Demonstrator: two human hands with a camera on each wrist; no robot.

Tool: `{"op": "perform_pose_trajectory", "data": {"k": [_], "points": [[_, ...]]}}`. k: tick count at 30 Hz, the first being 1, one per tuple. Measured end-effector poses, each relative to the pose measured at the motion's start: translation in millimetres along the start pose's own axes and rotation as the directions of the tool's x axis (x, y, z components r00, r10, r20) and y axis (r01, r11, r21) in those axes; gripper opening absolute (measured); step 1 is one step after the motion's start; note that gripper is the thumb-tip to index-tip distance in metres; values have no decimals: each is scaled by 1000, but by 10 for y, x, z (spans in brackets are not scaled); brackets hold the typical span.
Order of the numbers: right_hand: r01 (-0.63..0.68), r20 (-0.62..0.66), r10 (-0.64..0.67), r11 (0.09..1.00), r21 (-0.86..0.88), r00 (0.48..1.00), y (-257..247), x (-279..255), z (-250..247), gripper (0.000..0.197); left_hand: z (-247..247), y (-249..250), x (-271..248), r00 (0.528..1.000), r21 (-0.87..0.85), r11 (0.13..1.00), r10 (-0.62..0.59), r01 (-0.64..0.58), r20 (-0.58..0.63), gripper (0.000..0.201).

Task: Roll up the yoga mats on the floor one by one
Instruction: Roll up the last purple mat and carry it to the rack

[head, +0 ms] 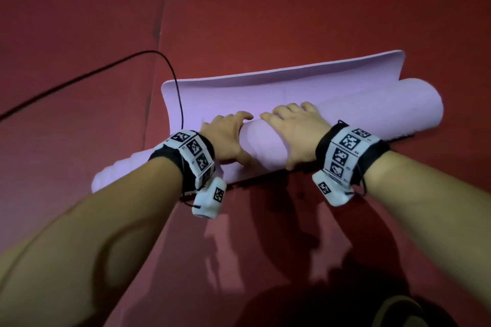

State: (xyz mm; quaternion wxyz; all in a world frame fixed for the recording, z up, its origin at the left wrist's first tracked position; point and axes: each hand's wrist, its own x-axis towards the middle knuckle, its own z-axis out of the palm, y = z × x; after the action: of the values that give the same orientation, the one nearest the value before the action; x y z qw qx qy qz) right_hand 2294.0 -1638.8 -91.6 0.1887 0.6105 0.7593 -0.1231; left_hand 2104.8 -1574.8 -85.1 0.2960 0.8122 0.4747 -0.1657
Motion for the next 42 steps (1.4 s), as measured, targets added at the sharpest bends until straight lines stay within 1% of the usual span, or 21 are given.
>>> {"op": "perform_pose_trajectory", "data": {"k": [2,3,4,6,7,8,10,12,14,16,19,23,25,28,30,32,34,36,39,41,42], "points": [[-10,57,7,999,47,998,43,91,-97,129,5,-1,21,999,9,1000,18,-18,-30,113],[-13,95,7,997,70,995,64,149,-156,129,13,9,22,999,40,999,33,-31,-37,109],[-14,132,2,996,89,991,79,207,-221,129,25,34,13,998,106,994,42,-38,-41,111],[-18,196,-8,992,128,981,104,302,-344,127,91,90,-2,997,281,959,41,-21,-64,128],[-24,218,-8,989,145,976,119,336,-386,126,140,112,-1,995,329,944,36,-4,-92,134],[-31,232,-5,988,150,973,126,354,-403,126,186,113,12,992,339,941,34,10,-124,135],[-47,203,23,992,113,979,99,338,-370,123,232,85,48,983,311,950,47,11,-178,128],[-59,103,56,998,26,993,15,290,-268,121,206,45,96,981,269,963,53,-1,-188,121],[-88,38,90,995,-52,995,-92,245,-157,129,145,17,158,981,237,971,58,-13,-185,119],[-102,15,103,994,-44,995,-102,285,-132,133,81,-8,193,979,190,981,72,-36,-190,118],[-87,57,85,995,38,995,-5,436,-232,128,0,-63,226,976,148,987,92,-63,-199,113],[-69,149,52,991,111,987,85,625,-377,123,-28,-59,217,976,249,968,73,-19,-207,107],[-62,189,32,987,151,981,118,687,-461,123,2,-49,209,970,267,964,60,5,-234,110],[-53,245,5,980,190,969,150,769,-571,116,73,-55,226,960,296,955,56,29,-273,124],[-56,282,1,980,188,959,161,814,-616,112,62,-58,269,960,279,960,43,37,-277,125],[-57,315,-9,979,197,949,165,822,-673,112,11,-48,298,966,236,971,22,42,-259,123],[-65,338,-14,973,222,941,167,796,-717,112,-34,-18,297,973,229,972,7,48,-231,121],[-60,340,-26,969,239,940,160,789,-739,111,-37,-2,278,976,235,970,-5,57,-219,119],[-34,330,-40,976,215,943,177,855,-709,115,-65,1,284,975,223,972,-16,66,-221,115],[10,280,-72,976,217,957,249,925,-620,109,-82,-11,304,979,220,973,-27,72,-202,117],[39,232,-90,975,218,969,300,938,-575,106,-99,-18,315,982,221,972,-34,76,-187,119]]}}
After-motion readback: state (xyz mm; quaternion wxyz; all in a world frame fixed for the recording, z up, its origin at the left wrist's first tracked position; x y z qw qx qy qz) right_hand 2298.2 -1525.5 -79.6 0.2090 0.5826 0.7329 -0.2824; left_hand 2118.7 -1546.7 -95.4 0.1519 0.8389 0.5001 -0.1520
